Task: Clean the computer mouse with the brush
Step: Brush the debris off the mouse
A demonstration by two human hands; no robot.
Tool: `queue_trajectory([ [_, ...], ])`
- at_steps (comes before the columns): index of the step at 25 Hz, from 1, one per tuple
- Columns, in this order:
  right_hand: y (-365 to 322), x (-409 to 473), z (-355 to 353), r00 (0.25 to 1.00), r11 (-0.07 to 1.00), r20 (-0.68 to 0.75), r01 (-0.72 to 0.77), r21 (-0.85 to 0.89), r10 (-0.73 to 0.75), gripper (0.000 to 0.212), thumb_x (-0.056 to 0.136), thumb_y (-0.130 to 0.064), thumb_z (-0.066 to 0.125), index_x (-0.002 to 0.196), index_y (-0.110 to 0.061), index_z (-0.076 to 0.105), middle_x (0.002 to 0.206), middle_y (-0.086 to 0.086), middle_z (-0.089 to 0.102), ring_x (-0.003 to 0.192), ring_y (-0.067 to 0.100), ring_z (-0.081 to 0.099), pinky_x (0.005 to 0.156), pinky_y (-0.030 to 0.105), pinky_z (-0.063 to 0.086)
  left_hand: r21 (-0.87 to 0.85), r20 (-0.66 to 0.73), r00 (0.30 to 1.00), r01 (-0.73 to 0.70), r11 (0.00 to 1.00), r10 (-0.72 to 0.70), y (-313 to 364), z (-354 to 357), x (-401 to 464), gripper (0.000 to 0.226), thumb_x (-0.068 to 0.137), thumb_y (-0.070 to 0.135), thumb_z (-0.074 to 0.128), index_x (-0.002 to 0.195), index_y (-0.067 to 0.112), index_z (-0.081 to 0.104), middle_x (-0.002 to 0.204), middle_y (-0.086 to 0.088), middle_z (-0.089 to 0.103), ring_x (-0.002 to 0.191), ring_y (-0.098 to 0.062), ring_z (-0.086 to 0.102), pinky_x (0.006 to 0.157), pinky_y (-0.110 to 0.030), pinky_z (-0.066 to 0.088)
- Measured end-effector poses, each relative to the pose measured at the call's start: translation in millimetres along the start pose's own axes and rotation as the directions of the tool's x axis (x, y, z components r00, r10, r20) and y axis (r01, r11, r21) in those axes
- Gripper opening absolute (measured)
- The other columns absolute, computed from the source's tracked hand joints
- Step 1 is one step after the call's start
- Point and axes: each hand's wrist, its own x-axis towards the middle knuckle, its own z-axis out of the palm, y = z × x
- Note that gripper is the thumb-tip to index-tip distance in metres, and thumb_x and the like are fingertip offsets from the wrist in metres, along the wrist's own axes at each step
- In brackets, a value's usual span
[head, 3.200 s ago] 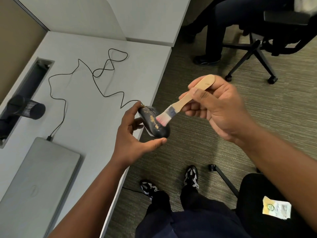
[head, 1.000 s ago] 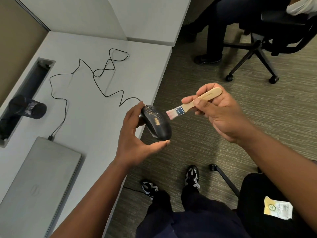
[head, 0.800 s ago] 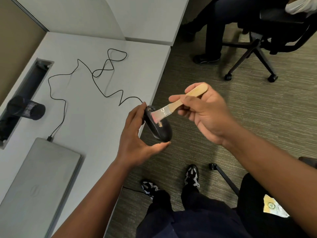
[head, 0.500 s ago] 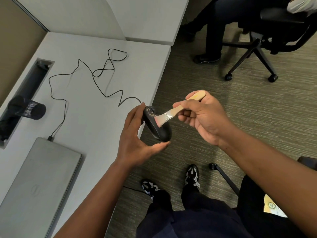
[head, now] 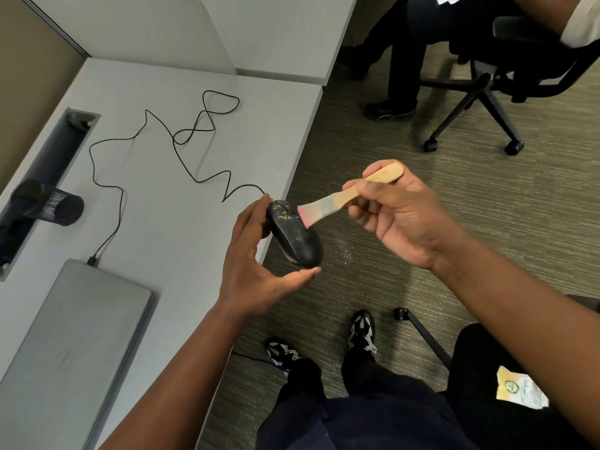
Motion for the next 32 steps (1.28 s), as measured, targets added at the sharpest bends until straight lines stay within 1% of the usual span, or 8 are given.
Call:
queue_trajectory([
  [4, 11.5, 0.1, 6.2, 0.999, 0.991, 0.03, -0.039, -0.132, 0.044, 0.02, 0.093, 0.002, 0.065, 0.106, -0.011, 0.055, 0.099, 0.023, 0.076, 0.075, 0.025, 0.072, 0.066, 0.029, 0.06, -0.003, -0.018, 0.999, -0.027, 1.0, 0.027, 2.0, 1.2, -0.8, 0.127, 0.056, 0.044, 0.102, 0.16, 0.011, 0.037, 0.156, 0.002, 0.044, 0.14, -0.017, 0.052, 0.11, -0.041, 0.054],
  [7, 6.9, 0.0, 1.5, 1.0, 0.974, -0.002, -0.02, -0.225, 0.02, 0.022, 0.094, 0.002, 0.064, 0.107, -0.011, 0.052, 0.099, 0.027, 0.076, 0.072, 0.027, 0.071, 0.062, 0.029, 0.059, -0.015, -0.028, 0.999, -0.03, 0.999, 0.029, 3.0, 1.1, -4.4, 0.127, 0.055, 0.036, 0.106, 0.159, 0.009, 0.039, 0.155, -0.001, 0.045, 0.139, -0.01, 0.052, 0.109, -0.041, 0.054],
  [12, -1.0, -2.2, -7.4, 0.988, 0.87, -0.059, 0.095, -0.483, -0.14, 0.021, 0.095, 0.005, 0.064, 0.104, -0.011, 0.053, 0.099, 0.031, 0.073, 0.072, 0.027, 0.07, 0.063, 0.032, 0.057, -0.023, -0.028, 1.0, 0.002, 1.0, -0.003, 3.7, -0.9, -8.6, 0.128, 0.054, 0.035, 0.106, 0.16, 0.013, 0.038, 0.154, 0.003, 0.045, 0.135, -0.003, 0.052, 0.11, -0.037, 0.053],
  [14, -1.9, -5.7, -5.2, 0.988, 0.913, -0.038, 0.124, -0.388, -0.15, 0.02, 0.095, 0.003, 0.065, 0.103, -0.011, 0.055, 0.096, 0.026, 0.072, 0.073, 0.026, 0.071, 0.064, 0.03, 0.059, -0.022, -0.019, 1.0, 0.008, 1.0, -0.009, 3.0, -0.4, -7.3, 0.129, 0.054, 0.039, 0.105, 0.161, 0.014, 0.037, 0.155, 0.005, 0.044, 0.135, -0.002, 0.052, 0.111, -0.036, 0.053],
  [17, 6.7, -11.1, 3.4, 0.998, 0.986, 0.046, 0.052, -0.159, -0.045, 0.017, 0.094, 0.002, 0.064, 0.105, -0.009, 0.058, 0.091, 0.02, 0.071, 0.077, 0.026, 0.072, 0.066, 0.027, 0.06, -0.017, -0.011, 1.0, 0.008, 1.0, -0.008, 3.1, 2.5, -4.5, 0.128, 0.056, 0.041, 0.104, 0.162, 0.016, 0.036, 0.156, 0.005, 0.042, 0.134, 0.001, 0.051, 0.11, -0.037, 0.053],
  [25, 13.9, -13.0, 6.3, 1.0, 0.945, 0.019, 0.025, -0.326, -0.019, 0.015, 0.096, -0.002, 0.066, 0.106, -0.007, 0.057, 0.082, 0.017, 0.075, 0.072, 0.027, 0.073, 0.06, 0.028, 0.058, -0.014, 0.004, 1.0, -0.025, 1.0, 0.025, 2.5, 4.2, -5.8, 0.127, 0.057, 0.044, 0.103, 0.161, 0.013, 0.037, 0.156, 0.002, 0.044, 0.138, -0.006, 0.052, 0.108, -0.036, 0.055],
  [29, 12.7, -10.3, 3.6, 1.0, 0.935, 0.003, 0.027, -0.353, -0.027, 0.014, 0.097, -0.002, 0.065, 0.107, -0.006, 0.057, 0.082, 0.019, 0.075, 0.07, 0.027, 0.073, 0.057, 0.027, 0.057, -0.012, -0.005, 0.999, -0.031, 0.999, 0.031, 5.2, 2.8, -5.2, 0.125, 0.057, 0.046, 0.1, 0.16, 0.012, 0.038, 0.155, 0.002, 0.045, 0.133, 0.004, 0.051, 0.107, -0.028, 0.054],
  [32, 10.5, -8.1, -2.2, 0.999, 0.923, -0.028, 0.027, -0.383, -0.041, 0.013, 0.097, -0.002, 0.065, 0.107, -0.005, 0.057, 0.082, 0.018, 0.076, 0.07, 0.026, 0.073, 0.057, 0.028, 0.057, -0.014, -0.003, 1.0, -0.023, 1.0, 0.023, 5.1, 1.5, -5.6, 0.126, 0.057, 0.046, 0.101, 0.16, 0.013, 0.037, 0.156, 0.004, 0.044, 0.135, 0.004, 0.05, 0.107, -0.032, 0.055],
])
